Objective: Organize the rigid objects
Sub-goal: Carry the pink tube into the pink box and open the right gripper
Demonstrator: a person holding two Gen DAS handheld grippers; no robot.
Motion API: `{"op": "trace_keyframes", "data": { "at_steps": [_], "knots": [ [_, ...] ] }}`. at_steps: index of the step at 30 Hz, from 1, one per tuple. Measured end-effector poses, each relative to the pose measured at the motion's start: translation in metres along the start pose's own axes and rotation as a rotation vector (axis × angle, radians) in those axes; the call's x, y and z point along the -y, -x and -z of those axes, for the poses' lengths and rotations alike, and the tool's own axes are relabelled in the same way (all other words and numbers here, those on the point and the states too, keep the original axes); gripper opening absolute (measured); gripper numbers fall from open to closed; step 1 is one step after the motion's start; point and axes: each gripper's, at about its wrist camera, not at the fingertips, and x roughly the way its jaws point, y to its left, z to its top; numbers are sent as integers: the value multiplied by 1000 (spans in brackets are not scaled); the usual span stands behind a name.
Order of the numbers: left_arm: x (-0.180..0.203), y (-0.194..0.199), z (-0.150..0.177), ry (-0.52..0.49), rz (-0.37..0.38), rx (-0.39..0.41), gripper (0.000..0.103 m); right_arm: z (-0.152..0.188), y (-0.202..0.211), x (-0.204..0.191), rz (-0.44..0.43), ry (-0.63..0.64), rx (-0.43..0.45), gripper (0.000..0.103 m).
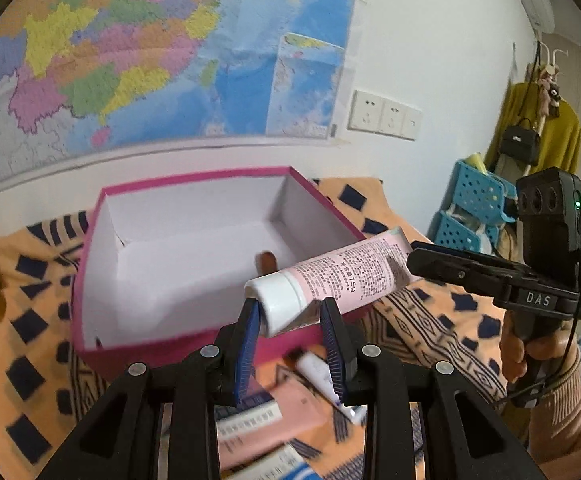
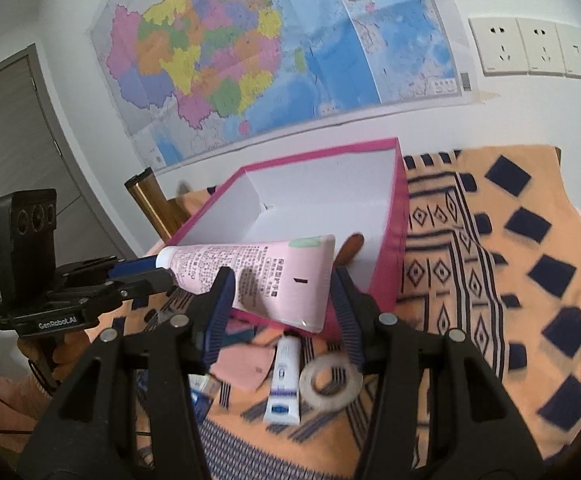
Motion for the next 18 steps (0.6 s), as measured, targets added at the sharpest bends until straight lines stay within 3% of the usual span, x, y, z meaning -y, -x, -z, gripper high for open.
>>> {"op": "trace_keyframes", "data": {
  "at_steps": [18],
  "knots": [
    [-25,-55,-11,52,-49,-80,32,-17,-54,24,58,-25,-85,52]
  ]
}}
